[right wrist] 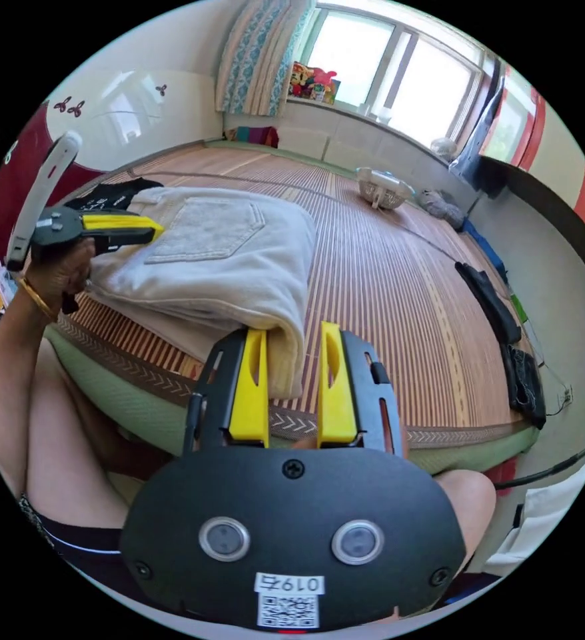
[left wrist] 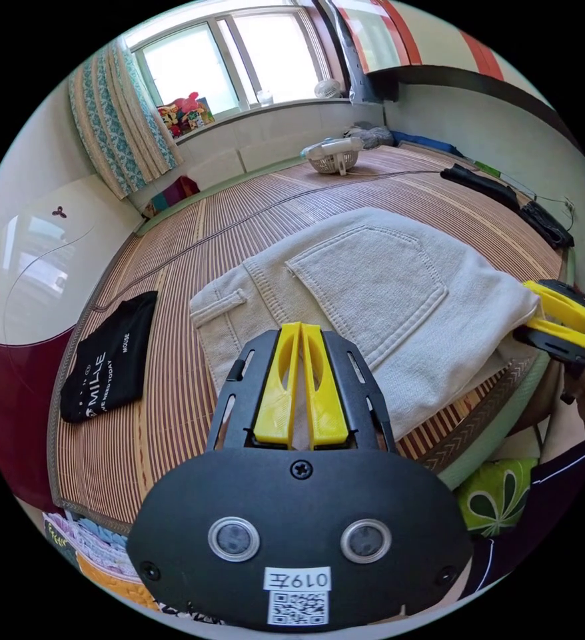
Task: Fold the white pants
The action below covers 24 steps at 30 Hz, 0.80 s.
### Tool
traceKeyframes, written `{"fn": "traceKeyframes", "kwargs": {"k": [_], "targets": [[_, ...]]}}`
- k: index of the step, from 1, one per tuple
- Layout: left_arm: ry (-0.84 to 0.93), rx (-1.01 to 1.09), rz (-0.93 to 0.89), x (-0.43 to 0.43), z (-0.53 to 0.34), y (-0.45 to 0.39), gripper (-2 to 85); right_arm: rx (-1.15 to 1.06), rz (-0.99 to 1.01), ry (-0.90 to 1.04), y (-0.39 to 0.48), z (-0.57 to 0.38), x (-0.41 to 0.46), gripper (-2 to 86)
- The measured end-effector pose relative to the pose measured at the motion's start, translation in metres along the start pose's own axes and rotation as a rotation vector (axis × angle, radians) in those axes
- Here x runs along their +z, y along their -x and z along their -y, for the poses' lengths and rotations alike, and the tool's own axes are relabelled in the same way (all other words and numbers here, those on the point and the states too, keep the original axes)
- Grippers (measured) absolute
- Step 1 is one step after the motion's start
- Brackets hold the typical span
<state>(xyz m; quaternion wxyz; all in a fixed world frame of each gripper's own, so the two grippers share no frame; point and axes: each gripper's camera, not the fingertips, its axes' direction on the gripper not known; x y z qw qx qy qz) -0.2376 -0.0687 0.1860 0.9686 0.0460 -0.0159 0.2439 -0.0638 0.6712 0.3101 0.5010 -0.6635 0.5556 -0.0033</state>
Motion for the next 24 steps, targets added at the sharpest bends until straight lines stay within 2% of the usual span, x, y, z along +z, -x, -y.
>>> {"fn": "traceKeyframes", "kwargs": {"k": [2,5,12,15,17,20,24], "targets": [[-0.002,0.002,-0.003,-0.001,-0.004,-0.003,0.9,-0.127,-0.118,-0.016,0.024,-0.004,0.000,11.6],[-0.007,0.006,-0.006,-0.002,-0.009,-0.005,0.9,-0.189,-0.183,-0.025,0.044,-0.009,0.001,11.1],[-0.014,-0.047,-0.076,-0.002,-0.018,0.007,0.9,-0.134,-0.135,0.023,0.057,-0.010,0.004,10.9],[-0.015,-0.036,-0.082,0.000,-0.021,0.010,0.9,-0.251,-0.227,0.024,0.085,-0.011,-0.002,8.6],[-0.010,0.001,-0.057,0.003,-0.023,0.009,1.0,-0.460,-0.444,-0.013,0.115,-0.018,-0.006,7.9],[0.002,0.035,-0.027,0.008,-0.024,0.009,1.0,-0.703,-0.660,-0.133,0.146,-0.036,-0.018,7.4],[0.003,0.000,-0.082,0.012,-0.028,0.026,1.0,-0.833,-0.729,-0.168,0.169,-0.049,-0.023,6.8]]}}
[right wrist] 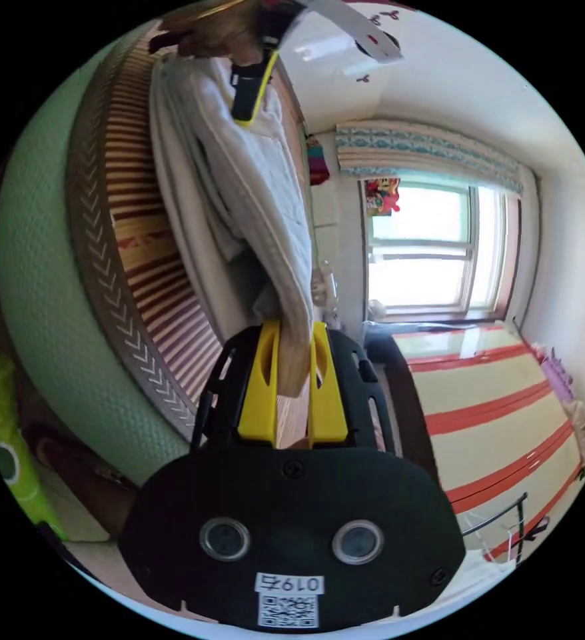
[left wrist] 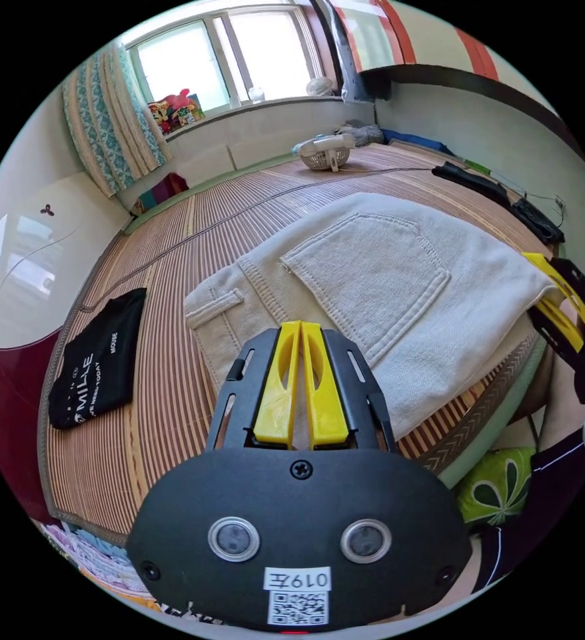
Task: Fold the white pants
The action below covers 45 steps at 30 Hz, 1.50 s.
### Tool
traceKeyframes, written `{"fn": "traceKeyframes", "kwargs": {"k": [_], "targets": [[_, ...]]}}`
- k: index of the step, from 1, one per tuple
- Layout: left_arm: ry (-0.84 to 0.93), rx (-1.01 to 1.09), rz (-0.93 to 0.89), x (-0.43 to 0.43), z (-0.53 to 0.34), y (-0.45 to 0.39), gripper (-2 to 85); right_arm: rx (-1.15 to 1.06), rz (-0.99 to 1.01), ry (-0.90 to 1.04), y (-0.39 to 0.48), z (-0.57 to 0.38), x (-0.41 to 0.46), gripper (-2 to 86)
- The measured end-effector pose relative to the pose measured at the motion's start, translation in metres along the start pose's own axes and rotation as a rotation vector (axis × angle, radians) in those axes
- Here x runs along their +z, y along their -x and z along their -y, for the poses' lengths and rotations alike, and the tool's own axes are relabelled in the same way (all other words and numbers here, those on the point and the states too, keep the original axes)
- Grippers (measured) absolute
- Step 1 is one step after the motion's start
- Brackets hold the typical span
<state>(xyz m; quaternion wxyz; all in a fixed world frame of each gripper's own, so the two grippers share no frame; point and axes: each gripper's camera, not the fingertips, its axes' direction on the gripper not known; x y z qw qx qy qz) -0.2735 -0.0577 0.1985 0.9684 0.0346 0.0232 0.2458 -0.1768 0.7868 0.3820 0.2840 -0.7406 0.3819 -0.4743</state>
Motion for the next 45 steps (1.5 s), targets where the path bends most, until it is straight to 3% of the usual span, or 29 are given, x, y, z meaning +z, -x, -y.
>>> {"fn": "traceKeyframes", "kwargs": {"k": [6,13,17,23,28,32,38,45], "targets": [[-0.005,-0.042,-0.088,0.005,-0.007,0.027,1.0,-0.181,-0.089,-0.078,0.068,0.000,-0.024,6.5],[-0.030,-0.107,-0.192,0.009,-0.013,0.062,0.7,-0.005,-0.089,-0.173,0.064,-0.001,-0.052,7.8],[-0.034,-0.065,-0.159,0.008,-0.012,0.065,0.7,0.139,-0.009,-0.078,0.033,0.019,-0.073,12.7],[-0.033,-0.092,-0.193,0.011,-0.014,0.086,0.8,0.213,0.152,-0.011,0.012,0.024,-0.102,13.1],[-0.043,-0.083,-0.189,0.013,-0.016,0.098,0.9,0.114,0.227,0.034,0.020,0.037,-0.107,7.5],[-0.059,-0.078,-0.200,0.015,-0.019,0.112,0.7,-0.128,0.010,-0.079,0.036,0.030,-0.131,6.7],[-0.073,-0.054,-0.220,0.018,-0.022,0.126,0.7,-0.378,-0.101,-0.218,0.071,0.003,-0.137,6.4],[-0.096,-0.058,-0.236,0.018,-0.025,0.142,0.6,-0.241,-0.103,-0.271,0.090,-0.008,-0.139,6.6]]}}
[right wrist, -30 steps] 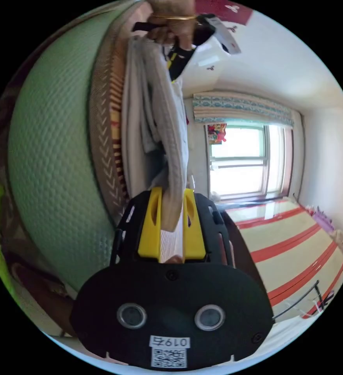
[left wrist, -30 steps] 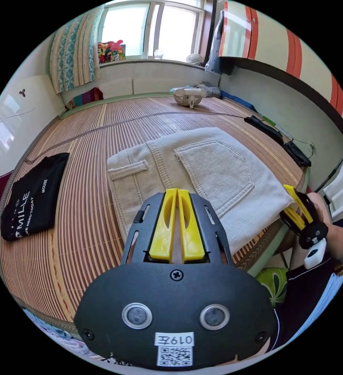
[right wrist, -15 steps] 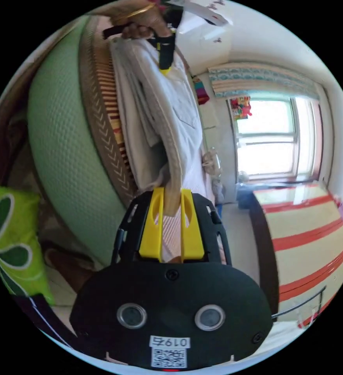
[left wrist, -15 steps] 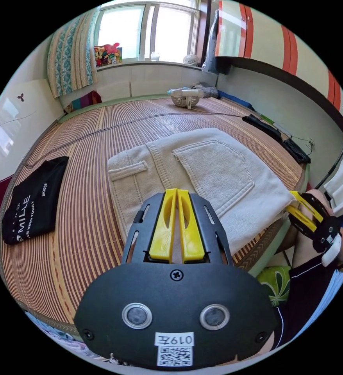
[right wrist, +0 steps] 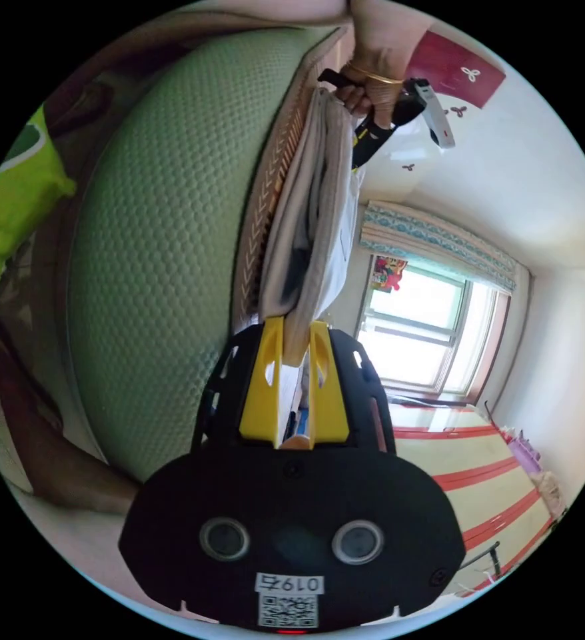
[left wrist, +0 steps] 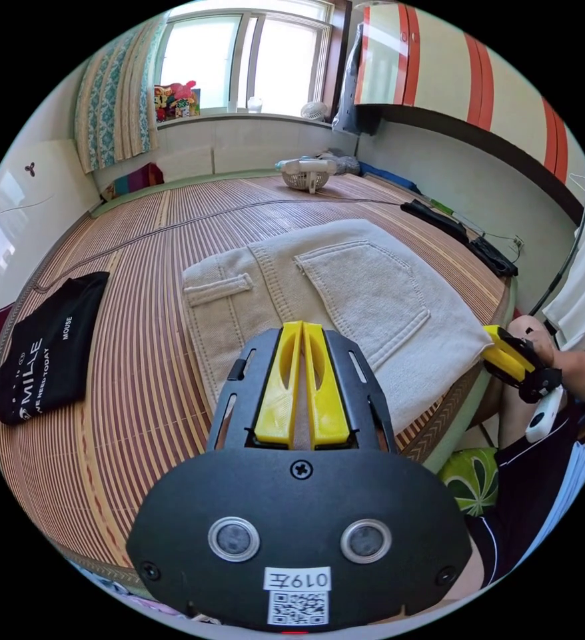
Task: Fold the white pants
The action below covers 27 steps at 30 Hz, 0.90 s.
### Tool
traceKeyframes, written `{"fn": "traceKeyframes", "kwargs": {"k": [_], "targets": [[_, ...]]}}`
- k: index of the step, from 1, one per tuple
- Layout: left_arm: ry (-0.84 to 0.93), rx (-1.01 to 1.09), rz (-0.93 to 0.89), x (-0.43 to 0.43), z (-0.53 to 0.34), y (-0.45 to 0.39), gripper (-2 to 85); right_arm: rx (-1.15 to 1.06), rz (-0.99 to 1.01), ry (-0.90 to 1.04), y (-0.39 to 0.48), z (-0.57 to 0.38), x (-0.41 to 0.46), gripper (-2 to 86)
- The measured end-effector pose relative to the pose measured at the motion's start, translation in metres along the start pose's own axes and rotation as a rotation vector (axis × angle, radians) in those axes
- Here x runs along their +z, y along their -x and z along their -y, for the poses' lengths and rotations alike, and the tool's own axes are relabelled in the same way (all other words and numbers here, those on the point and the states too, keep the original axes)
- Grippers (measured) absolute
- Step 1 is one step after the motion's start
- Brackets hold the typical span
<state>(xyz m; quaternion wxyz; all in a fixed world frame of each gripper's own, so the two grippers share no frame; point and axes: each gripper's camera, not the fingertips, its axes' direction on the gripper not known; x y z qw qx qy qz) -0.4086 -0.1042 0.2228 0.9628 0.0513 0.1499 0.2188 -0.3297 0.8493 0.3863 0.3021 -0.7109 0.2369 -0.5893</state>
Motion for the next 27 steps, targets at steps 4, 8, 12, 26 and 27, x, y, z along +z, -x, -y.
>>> {"fn": "traceKeyframes", "kwargs": {"k": [4,8,12,26,27], "targets": [[-0.007,-0.014,-0.015,-0.002,0.001,0.010,0.6,0.094,-0.014,0.018,-0.002,0.001,-0.004,6.8],[-0.010,-0.036,-0.046,-0.004,0.004,0.021,0.7,0.176,0.014,0.060,-0.018,0.004,-0.018,8.7],[-0.008,-0.059,-0.064,-0.004,0.006,0.030,0.9,0.232,0.062,0.071,-0.034,-0.006,-0.030,10.1],[-0.008,-0.055,-0.048,-0.003,0.018,0.039,1.1,0.516,0.295,0.266,-0.070,0.016,0.044,12.5],[-0.007,-0.054,-0.047,-0.003,0.019,0.040,1.0,0.510,0.300,0.276,-0.068,0.018,0.048,11.9]]}}
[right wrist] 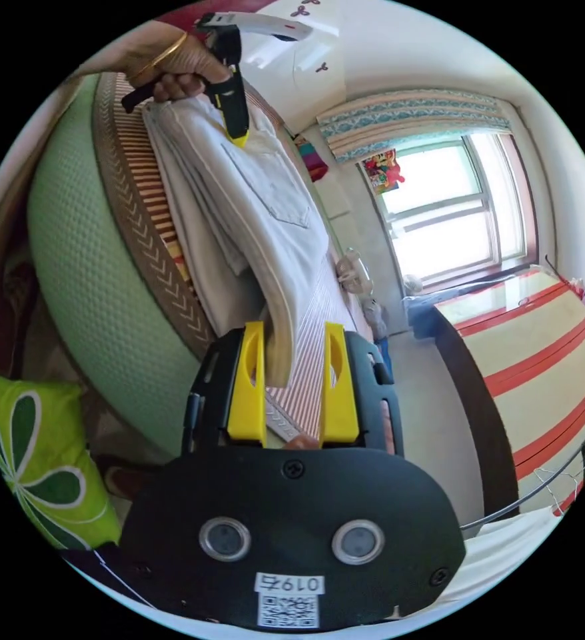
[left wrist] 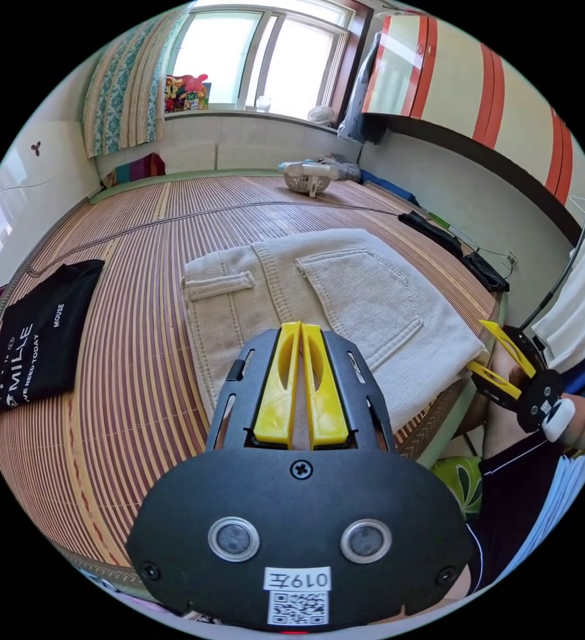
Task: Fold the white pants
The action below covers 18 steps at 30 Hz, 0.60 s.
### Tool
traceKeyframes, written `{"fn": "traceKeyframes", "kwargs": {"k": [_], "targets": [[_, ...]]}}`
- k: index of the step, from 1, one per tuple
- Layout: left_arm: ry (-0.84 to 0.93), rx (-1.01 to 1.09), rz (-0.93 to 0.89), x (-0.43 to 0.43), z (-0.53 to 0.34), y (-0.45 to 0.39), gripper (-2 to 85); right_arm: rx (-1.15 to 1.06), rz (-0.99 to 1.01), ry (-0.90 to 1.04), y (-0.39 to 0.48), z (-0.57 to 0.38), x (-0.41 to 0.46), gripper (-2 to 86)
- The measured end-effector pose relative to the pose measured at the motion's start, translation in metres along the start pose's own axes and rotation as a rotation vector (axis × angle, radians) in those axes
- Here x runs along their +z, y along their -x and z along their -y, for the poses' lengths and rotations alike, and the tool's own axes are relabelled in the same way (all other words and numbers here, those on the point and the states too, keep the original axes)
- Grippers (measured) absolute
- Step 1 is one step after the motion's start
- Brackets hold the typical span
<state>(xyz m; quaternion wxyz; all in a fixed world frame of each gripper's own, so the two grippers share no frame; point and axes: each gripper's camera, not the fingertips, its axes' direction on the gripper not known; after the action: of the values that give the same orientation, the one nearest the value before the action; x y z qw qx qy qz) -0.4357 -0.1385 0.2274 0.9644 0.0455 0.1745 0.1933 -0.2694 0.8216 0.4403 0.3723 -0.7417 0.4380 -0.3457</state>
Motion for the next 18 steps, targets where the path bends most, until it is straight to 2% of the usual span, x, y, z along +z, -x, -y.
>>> {"fn": "traceKeyframes", "kwargs": {"k": [3,5,11,15,18], "targets": [[-0.003,0.029,0.023,0.001,0.002,-0.003,1.0,-0.168,-0.070,0.018,0.018,0.000,0.013,7.2],[-0.005,0.061,0.039,0.002,0.004,-0.005,0.9,-0.331,-0.224,-0.070,0.034,-0.016,0.010,6.5],[-0.009,0.076,0.035,0.006,0.010,-0.007,0.8,-0.512,-0.283,-0.089,0.064,-0.035,0.038,6.3],[-0.001,0.066,0.019,0.007,0.017,-0.006,0.7,-0.501,-0.326,-0.076,0.079,-0.039,0.057,6.4],[0.028,0.006,-0.069,0.005,0.025,0.004,0.7,-0.434,-0.263,-0.083,0.064,-0.040,0.061,6.6]]}}
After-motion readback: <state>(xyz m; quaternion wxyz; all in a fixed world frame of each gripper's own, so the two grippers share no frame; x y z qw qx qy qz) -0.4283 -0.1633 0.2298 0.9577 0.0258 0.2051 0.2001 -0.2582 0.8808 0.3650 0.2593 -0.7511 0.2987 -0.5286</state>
